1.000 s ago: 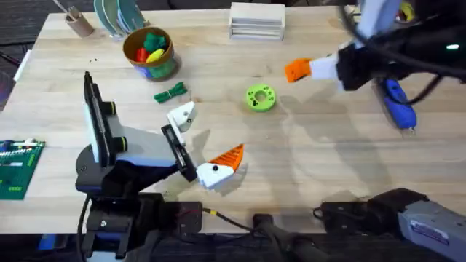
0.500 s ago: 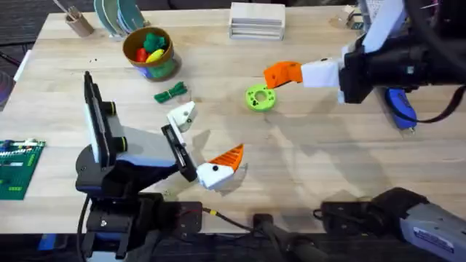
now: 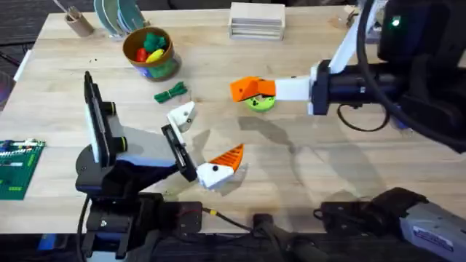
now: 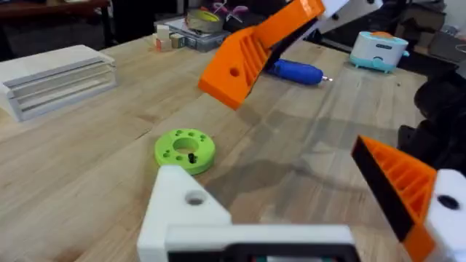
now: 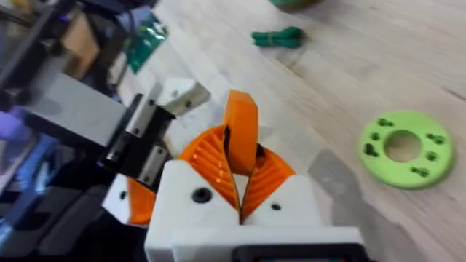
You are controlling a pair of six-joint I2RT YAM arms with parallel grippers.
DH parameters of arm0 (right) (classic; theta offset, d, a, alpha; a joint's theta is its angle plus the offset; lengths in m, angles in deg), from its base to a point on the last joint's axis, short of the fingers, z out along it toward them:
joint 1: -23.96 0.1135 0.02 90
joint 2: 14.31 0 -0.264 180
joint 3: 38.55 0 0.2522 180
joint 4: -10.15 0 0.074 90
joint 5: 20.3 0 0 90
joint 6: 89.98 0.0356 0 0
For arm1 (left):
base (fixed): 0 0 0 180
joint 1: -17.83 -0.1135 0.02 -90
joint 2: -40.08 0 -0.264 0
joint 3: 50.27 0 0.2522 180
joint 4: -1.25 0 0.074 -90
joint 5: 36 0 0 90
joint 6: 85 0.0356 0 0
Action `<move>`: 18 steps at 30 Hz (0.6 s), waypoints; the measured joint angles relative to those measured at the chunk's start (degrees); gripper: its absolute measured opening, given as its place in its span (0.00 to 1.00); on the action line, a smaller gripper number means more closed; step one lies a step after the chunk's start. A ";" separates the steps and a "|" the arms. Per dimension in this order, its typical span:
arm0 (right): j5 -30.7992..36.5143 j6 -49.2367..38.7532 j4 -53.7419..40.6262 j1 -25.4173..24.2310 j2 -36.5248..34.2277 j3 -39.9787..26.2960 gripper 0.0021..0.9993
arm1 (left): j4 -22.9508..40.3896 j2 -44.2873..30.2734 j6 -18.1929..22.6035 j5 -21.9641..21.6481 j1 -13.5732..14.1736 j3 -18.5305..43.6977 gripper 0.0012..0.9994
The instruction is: Pick up the gripper from the table and insert it into the empty holder that is missing its gripper. Then pick up a screw, insert it into the mounting hole, and use the screwdriver to tighten it. Finally, clean up the table by picking up the vegetable and placing it into the bucket.
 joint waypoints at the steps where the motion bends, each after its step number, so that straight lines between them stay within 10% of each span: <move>1: -1.39 1.64 2.04 0.05 -0.40 0.65 0.01 | 0.01 -0.01 0.00 0.00 0.00 0.00 0.99; 18: -25.41 15.24 17.44 0.17 -18.79 1.59 0.01 | 0.02 -0.02 0.00 0.11 0.00 0.00 0.99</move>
